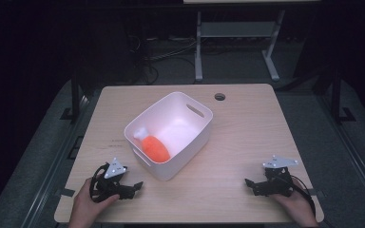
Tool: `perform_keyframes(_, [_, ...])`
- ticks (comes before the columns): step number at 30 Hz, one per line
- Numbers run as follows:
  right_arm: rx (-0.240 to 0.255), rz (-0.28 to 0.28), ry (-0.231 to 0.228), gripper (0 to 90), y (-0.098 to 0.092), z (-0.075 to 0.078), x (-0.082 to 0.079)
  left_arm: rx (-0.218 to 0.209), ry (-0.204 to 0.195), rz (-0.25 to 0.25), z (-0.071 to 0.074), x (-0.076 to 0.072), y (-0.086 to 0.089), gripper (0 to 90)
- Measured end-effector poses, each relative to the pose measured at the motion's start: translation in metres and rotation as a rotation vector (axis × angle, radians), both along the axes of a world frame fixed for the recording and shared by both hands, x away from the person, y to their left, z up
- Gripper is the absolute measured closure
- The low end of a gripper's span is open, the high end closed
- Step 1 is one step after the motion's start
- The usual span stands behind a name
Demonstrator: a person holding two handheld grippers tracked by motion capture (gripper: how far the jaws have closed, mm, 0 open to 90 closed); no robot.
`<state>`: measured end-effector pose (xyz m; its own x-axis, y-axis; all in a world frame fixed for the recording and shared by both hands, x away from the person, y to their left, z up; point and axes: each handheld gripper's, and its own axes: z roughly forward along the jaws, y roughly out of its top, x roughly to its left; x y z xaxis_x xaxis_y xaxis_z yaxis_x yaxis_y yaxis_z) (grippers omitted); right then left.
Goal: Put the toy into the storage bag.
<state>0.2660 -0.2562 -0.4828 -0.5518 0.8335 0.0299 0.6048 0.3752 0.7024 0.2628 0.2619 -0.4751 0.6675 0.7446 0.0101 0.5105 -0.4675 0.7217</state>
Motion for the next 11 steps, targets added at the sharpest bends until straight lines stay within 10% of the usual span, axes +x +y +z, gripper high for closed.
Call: perform_keyframes(11, [-0.002,-0.005,0.000,2.0,-0.0011,0.0000,-0.0014,0.001,0.001,0.000,0.0001,0.0000,0.0000,12.9])
